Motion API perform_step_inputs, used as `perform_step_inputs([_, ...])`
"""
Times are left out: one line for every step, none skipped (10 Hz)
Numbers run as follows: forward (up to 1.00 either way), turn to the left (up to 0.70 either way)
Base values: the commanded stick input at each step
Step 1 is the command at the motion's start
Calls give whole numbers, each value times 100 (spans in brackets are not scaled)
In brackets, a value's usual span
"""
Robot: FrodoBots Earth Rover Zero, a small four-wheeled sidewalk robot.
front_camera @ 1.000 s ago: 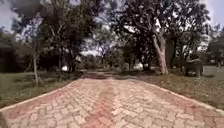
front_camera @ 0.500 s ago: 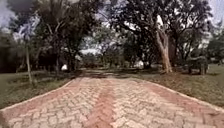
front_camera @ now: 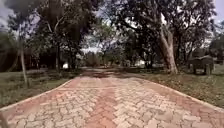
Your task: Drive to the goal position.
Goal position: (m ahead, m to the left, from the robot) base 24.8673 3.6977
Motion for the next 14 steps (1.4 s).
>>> perform_step_inputs([70, 0])
perform_step_inputs([70, 0])
perform_step_inputs([70, 0])
perform_step_inputs([70, 0])
perform_step_inputs([70, 0])
perform_step_inputs([70, 0])
perform_step_inputs([70, 0])
perform_step_inputs([70, 0])
perform_step_inputs([70, 0])
perform_step_inputs([70, 0])
perform_step_inputs([70, 0])
perform_step_inputs([70, 0])
perform_step_inputs([70, 0])
perform_step_inputs([70, 0])
